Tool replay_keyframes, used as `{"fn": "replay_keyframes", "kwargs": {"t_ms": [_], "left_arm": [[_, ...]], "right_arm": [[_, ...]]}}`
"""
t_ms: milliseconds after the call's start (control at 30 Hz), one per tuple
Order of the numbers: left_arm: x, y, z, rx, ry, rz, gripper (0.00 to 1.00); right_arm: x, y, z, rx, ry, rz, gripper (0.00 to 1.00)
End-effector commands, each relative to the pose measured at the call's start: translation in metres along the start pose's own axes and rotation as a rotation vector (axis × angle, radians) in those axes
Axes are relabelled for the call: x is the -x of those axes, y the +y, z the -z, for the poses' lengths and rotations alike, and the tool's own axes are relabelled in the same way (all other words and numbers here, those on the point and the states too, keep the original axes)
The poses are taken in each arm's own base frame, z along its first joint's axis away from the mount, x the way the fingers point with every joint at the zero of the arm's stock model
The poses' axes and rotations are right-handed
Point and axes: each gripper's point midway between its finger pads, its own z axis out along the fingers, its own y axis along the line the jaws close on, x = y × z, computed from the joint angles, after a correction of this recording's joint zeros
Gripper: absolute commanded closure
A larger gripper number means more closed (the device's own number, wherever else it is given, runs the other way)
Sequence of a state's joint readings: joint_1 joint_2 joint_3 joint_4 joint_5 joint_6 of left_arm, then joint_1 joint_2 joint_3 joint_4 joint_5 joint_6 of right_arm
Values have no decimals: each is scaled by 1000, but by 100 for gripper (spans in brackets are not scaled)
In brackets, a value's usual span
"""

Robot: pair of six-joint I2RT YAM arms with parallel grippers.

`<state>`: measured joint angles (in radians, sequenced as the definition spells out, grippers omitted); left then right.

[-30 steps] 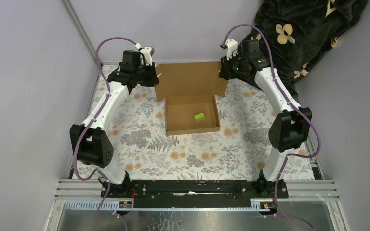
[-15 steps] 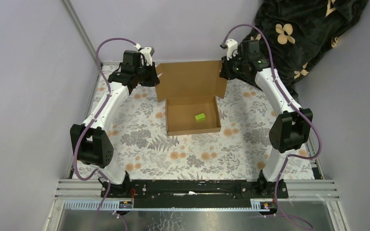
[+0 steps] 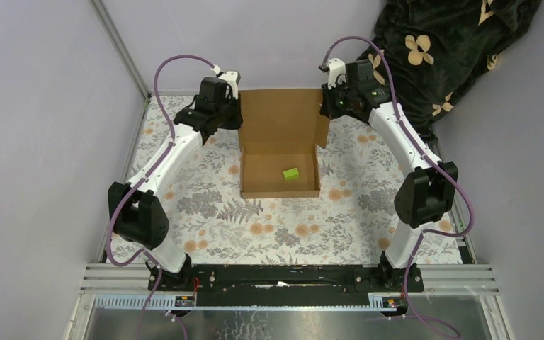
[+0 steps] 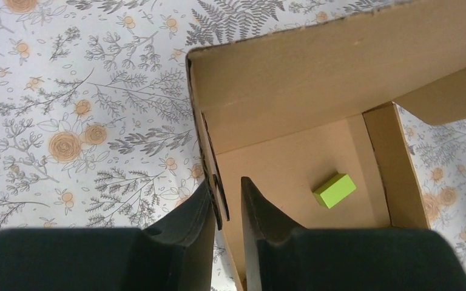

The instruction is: Fold the paper box

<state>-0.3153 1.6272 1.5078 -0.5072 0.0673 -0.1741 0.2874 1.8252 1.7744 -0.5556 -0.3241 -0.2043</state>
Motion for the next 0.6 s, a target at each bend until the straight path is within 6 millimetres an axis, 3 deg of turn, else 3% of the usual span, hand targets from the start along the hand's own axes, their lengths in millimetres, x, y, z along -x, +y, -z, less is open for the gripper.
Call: {"fn": "replay_keyframes", "kwargs": {"t_ms": [0,333,567], "left_arm": [[19,-17,7,4,-85,9,73],[5,-34,7,9,-86,11,74],[-9,-33,13,9,-87,22,74]], "right_arm": [[9,32,17,-3,-27,-34,100],[9,47,15,-101,-50,-107,100],[8,42,15,-188,-65,-188,100]]}}
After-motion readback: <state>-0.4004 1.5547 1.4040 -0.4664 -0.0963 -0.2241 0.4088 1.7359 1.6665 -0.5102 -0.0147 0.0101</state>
